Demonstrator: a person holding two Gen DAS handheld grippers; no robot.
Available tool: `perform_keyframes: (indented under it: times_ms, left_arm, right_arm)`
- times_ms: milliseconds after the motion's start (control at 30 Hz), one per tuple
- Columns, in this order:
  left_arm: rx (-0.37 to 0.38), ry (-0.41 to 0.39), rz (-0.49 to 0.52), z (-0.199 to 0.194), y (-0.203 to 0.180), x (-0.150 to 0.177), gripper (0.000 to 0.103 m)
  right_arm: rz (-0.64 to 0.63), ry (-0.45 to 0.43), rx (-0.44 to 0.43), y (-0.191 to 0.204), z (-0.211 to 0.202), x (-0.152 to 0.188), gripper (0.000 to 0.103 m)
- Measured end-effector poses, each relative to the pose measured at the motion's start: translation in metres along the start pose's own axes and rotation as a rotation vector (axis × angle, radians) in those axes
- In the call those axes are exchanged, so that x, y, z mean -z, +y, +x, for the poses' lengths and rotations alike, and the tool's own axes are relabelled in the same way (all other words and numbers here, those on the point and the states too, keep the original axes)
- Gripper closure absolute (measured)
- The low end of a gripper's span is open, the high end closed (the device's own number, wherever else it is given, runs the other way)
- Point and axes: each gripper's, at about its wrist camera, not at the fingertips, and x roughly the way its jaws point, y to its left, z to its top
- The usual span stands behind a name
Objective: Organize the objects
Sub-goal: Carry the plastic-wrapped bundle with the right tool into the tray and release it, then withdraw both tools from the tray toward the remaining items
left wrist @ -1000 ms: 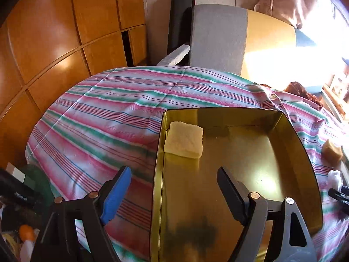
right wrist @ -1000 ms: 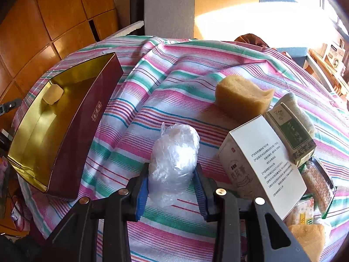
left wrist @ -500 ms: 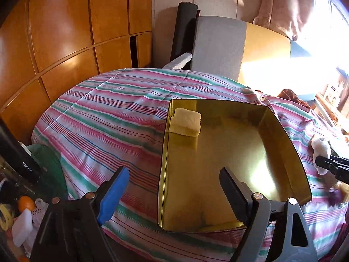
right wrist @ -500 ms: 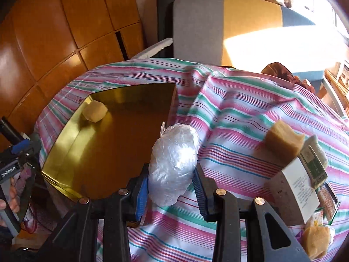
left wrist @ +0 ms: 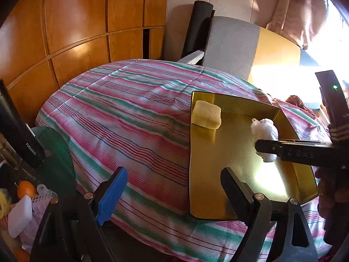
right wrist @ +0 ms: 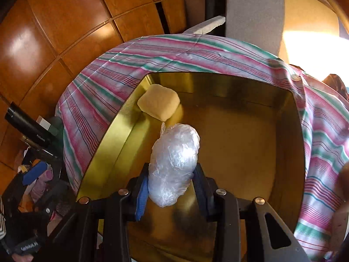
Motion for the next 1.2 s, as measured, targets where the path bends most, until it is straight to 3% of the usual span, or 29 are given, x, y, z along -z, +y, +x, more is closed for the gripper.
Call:
perform_keyframes:
  times_ms: [233,600,700,833,1200]
  left_arm:
    - [-0.018,0.027,-0.047,0.008,0.023,0.005,0.015]
    - [-0.039,0.056,-0.088,0.016,0.042,0.014,0.015]
    - [-0.034,0.050,-0.087,0.014,0.041,0.014,0.015]
    - [-0.024,0.036,-0.073,0.009,0.034,0.012,0.015]
    - [0.011,0.029,0.004,0.000,-0.001,0.010,0.015]
  right_arm:
    - [0.024,0.091,-0.049,0.026,0.048,-0.032,0.061]
    - [0.108,0.031,-0.098,0.024,0.042,-0.042,0.046]
    - [0.107,-0.013,-0.077,0.017,0.023,-0.033,0.045]
    - [0.112,-0.074,-0.029,0.006,-0.003,-0.015,0.031]
    - [0.114,-0.192,0.145,-0.033,-0.072,0.048,0.022]
